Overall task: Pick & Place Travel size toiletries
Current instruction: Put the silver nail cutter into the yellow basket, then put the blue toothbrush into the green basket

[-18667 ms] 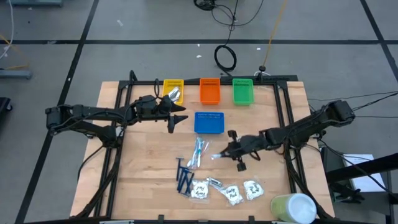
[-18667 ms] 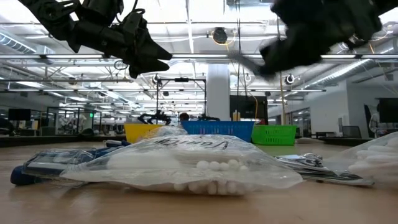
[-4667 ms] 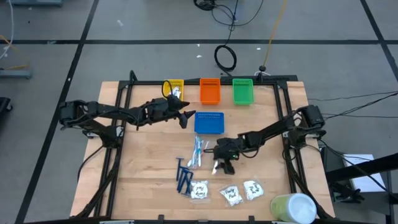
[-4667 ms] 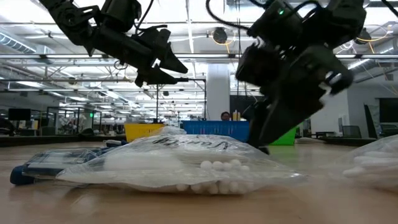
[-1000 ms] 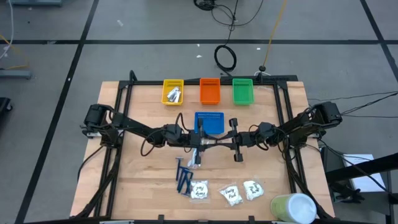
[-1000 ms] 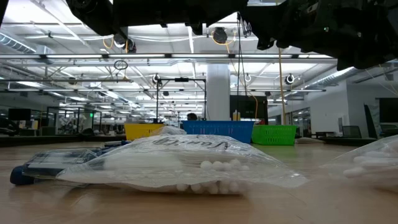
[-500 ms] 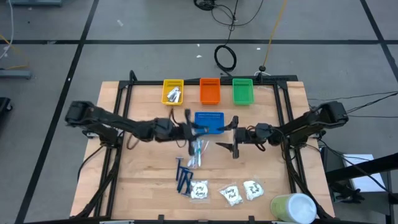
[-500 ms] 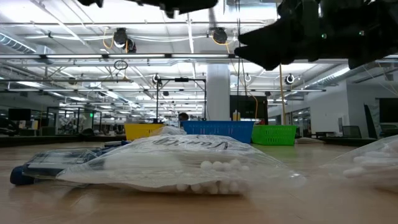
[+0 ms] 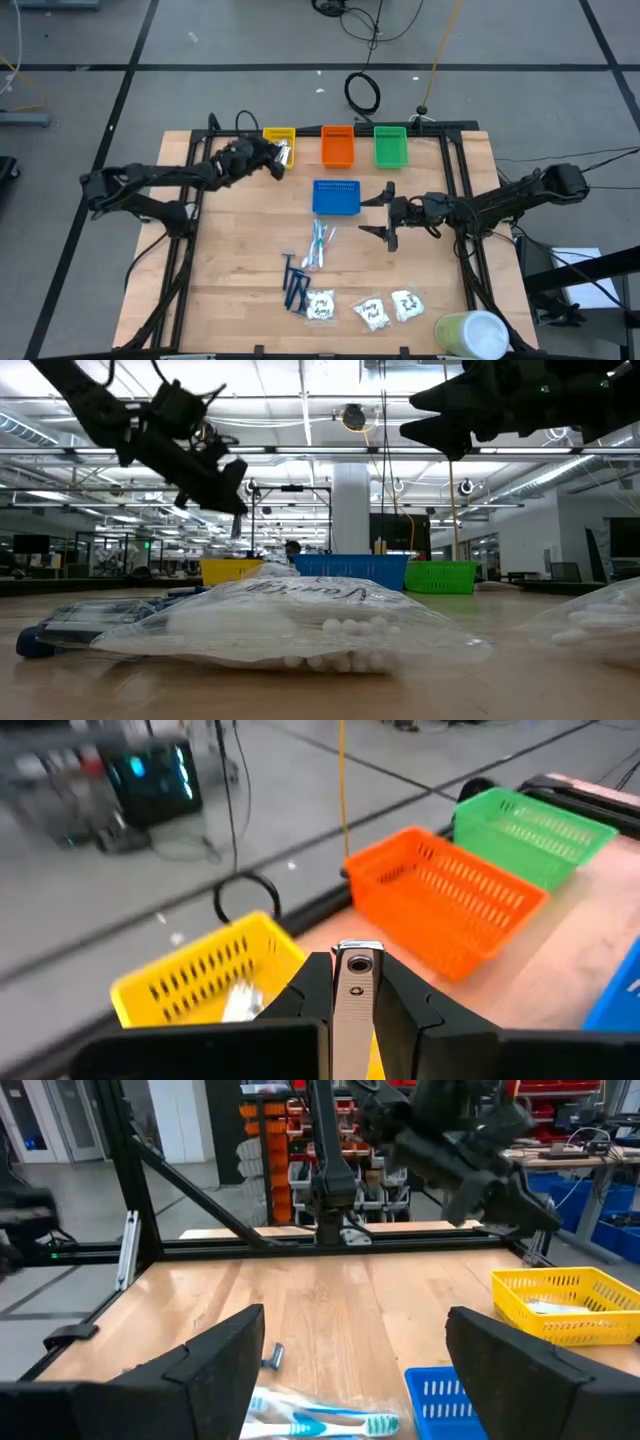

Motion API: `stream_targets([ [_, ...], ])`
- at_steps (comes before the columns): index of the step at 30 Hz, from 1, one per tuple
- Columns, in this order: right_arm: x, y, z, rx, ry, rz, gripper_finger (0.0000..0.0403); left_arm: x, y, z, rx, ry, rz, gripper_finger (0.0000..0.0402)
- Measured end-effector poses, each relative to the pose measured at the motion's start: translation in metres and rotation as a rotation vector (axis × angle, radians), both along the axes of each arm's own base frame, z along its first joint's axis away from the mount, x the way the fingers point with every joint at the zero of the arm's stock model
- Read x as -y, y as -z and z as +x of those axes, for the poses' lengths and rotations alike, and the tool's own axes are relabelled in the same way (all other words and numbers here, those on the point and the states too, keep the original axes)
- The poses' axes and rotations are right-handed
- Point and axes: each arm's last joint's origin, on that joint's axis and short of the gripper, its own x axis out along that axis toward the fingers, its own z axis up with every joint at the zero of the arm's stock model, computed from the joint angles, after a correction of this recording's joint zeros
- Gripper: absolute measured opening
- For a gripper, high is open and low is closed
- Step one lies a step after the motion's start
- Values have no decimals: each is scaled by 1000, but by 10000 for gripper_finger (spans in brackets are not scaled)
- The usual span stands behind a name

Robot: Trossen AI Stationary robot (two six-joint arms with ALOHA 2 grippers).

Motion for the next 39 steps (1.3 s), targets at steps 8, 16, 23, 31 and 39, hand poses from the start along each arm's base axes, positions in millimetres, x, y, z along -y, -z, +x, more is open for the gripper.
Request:
stream_targets([
  [8,0,2,1,-13,2,-9,290,-25,22,-6,7,-14,-81,69],
  [16,0,4,1,-34,2,-4,288,-29,22,-9,-1,-151,-40,177],
  [23,0,4,1,-34,-4,7,288,-19,21,0,38,29,-83,222],
  [31,-5,11,5,-64,-25,-8,288,38,16,27,130,533,-270,219],
  [39,-5,12,5,-64,-24,-26,288,150,8,53,-23,812,-332,203],
])
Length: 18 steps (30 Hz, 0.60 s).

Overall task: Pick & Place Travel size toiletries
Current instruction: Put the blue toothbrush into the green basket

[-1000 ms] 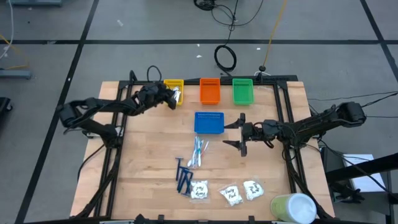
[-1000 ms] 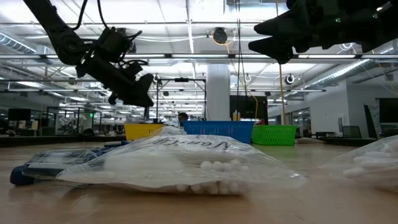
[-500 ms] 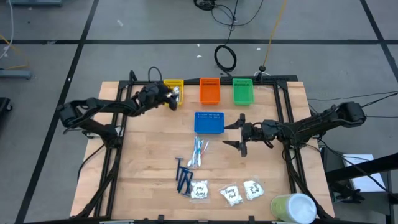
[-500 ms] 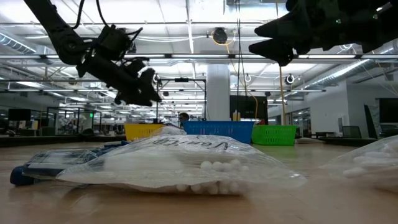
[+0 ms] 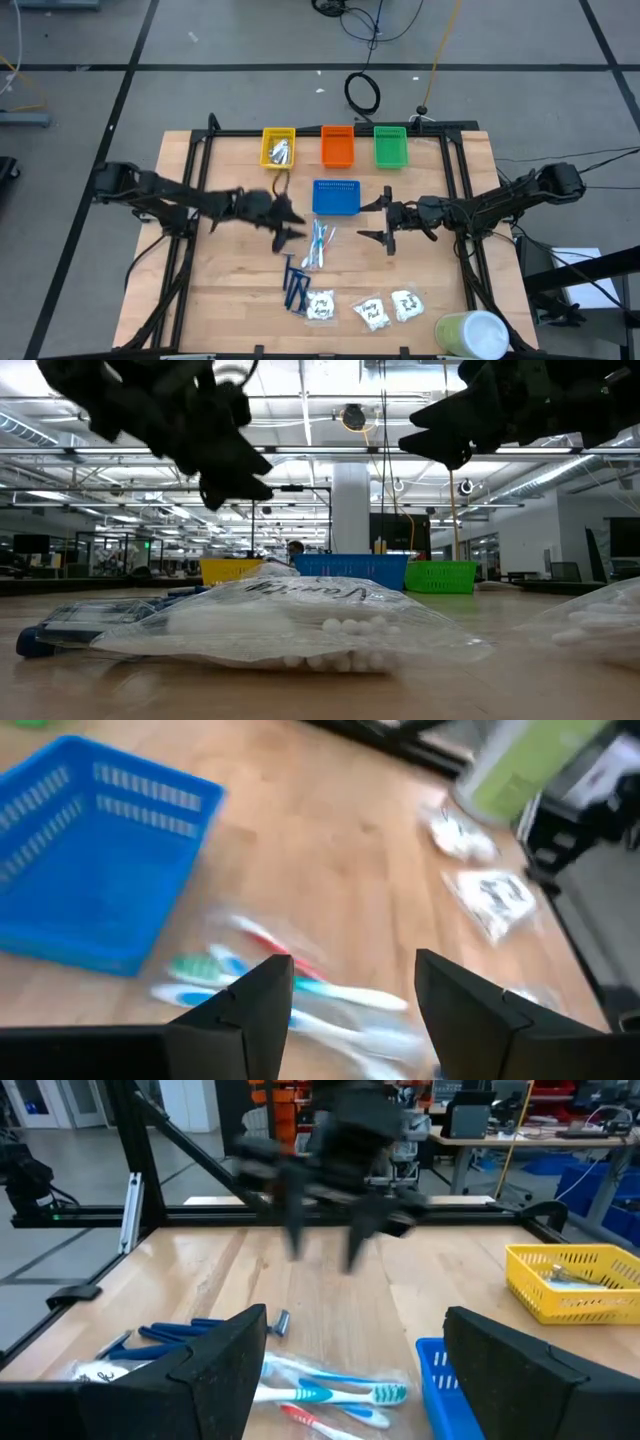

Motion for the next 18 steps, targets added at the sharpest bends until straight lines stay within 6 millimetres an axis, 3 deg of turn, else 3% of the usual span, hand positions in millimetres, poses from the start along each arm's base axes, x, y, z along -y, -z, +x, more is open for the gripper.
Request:
stream_targets([
  [3,0,0,0,3,-1,-14,288,31,-9,3,-92,-53,96,195],
  [6,0,-1,0,12,-1,-14,288,49,-18,10,-134,-174,142,185],
  [9,0,-3,0,30,-1,-11,288,59,-15,24,-176,-243,97,173],
  [13,0,-5,0,49,-1,-4,288,65,6,50,-272,-261,13,157],
  [18,0,-5,0,48,1,19,288,66,21,72,-409,-263,28,138],
])
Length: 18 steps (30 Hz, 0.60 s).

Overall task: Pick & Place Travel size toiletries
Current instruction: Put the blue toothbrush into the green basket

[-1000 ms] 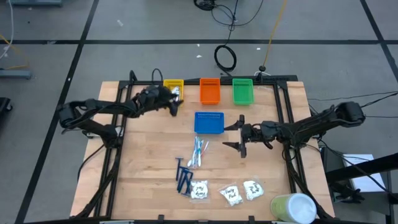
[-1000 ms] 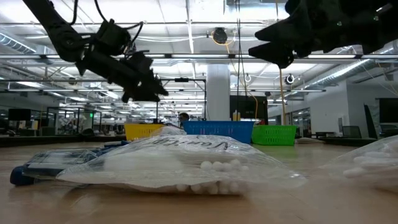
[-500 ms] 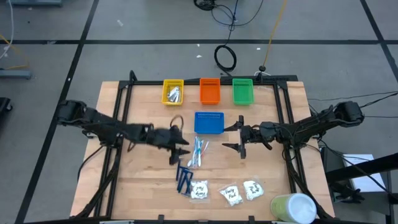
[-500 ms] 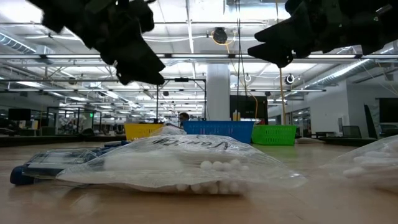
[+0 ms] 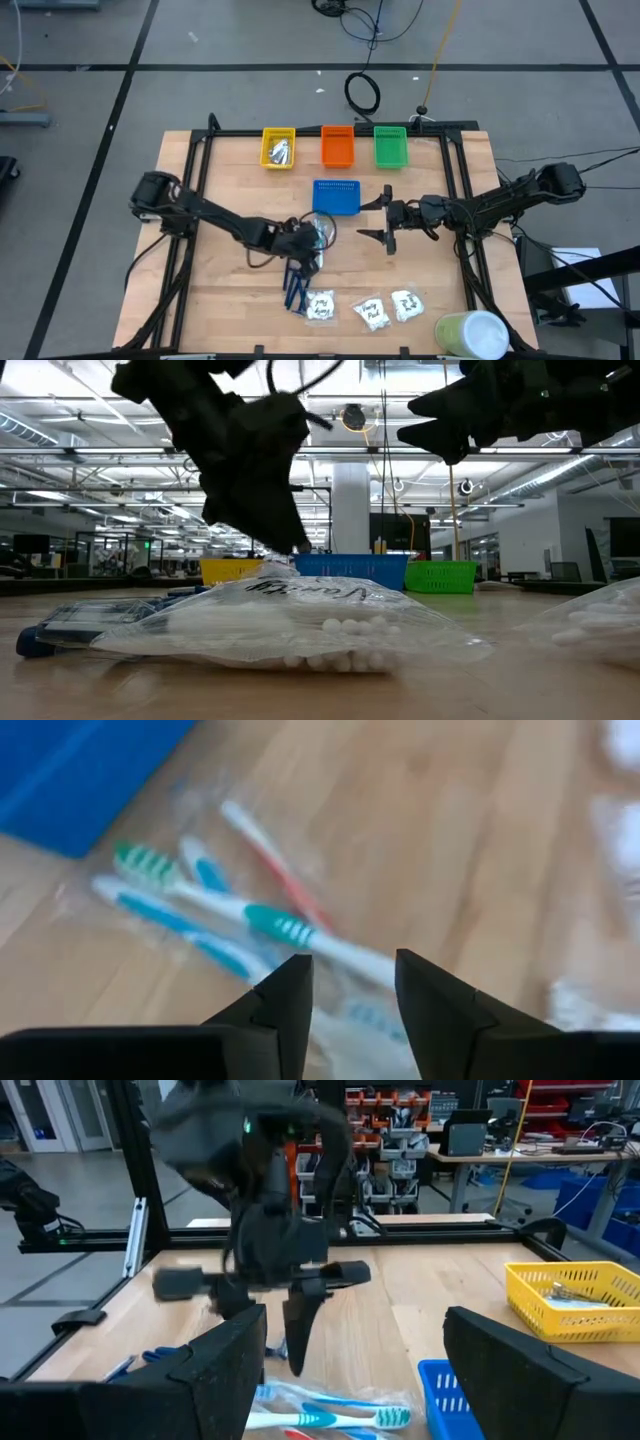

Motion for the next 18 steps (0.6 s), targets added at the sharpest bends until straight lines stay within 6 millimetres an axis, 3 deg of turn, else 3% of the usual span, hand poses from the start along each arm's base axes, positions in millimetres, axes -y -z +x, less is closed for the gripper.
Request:
stream_targets([
  [9,0,0,0,0,-1,0,288,-8,8,1,-124,-174,-75,118],
  [18,0,0,0,-1,-2,-1,288,-7,8,1,-132,-196,-132,117],
])
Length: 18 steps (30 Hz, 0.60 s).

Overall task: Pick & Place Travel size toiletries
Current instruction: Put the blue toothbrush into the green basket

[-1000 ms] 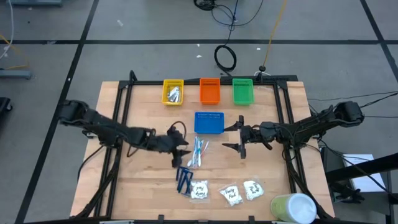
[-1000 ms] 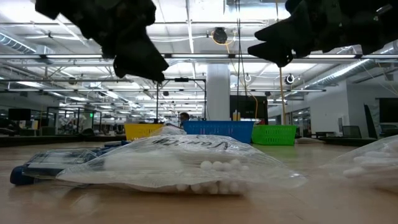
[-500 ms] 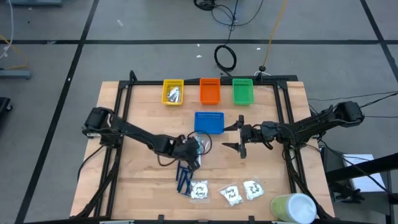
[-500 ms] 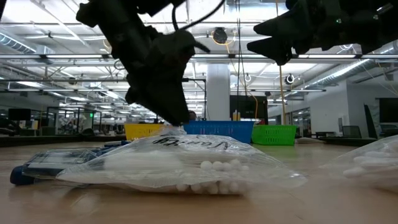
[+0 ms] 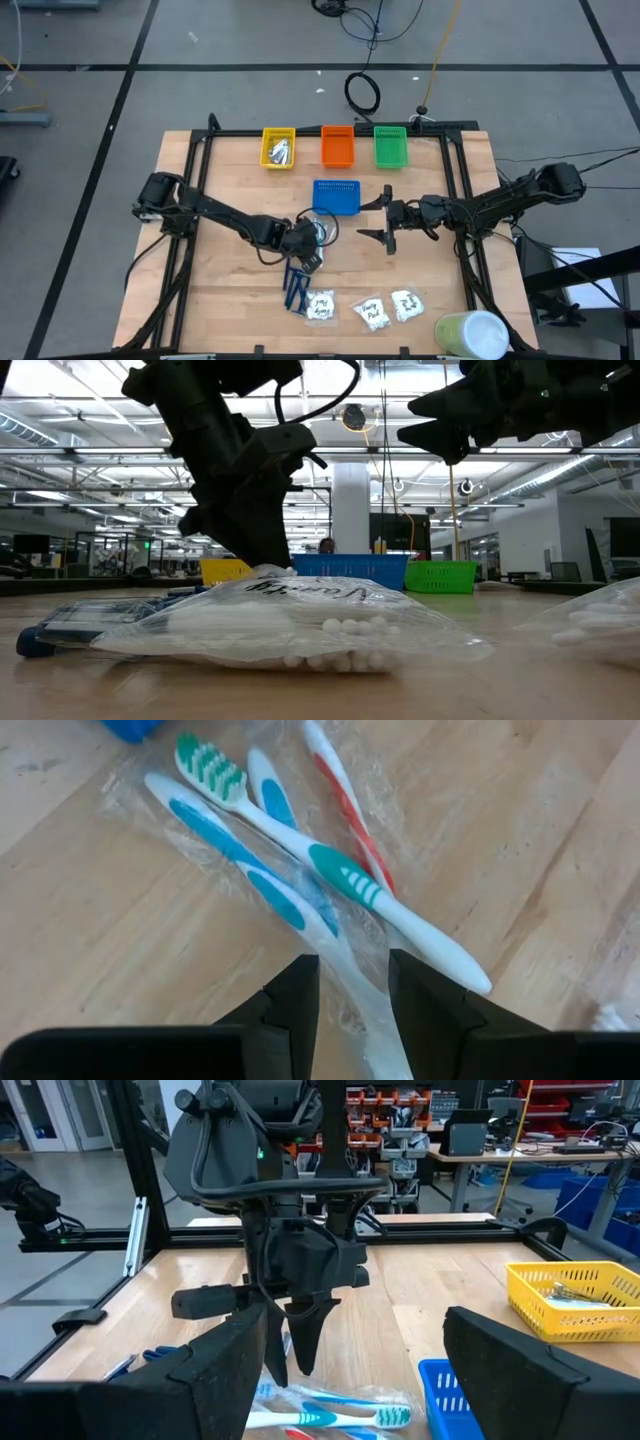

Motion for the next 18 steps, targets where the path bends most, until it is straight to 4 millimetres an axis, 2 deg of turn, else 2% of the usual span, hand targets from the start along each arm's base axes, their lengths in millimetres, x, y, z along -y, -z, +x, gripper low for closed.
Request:
stream_targets([
  [3,0,0,0,0,0,0,288,0,0,0,-2,10,6,117],
  [8,0,0,0,1,-1,1,288,-4,21,5,-57,22,31,117],
  [11,0,0,0,2,0,13,288,-7,27,5,-89,24,15,117],
  [14,0,0,0,-1,1,24,288,-10,28,4,-109,27,5,117],
  [18,0,0,0,-1,2,23,288,-11,19,1,-100,61,21,115],
])
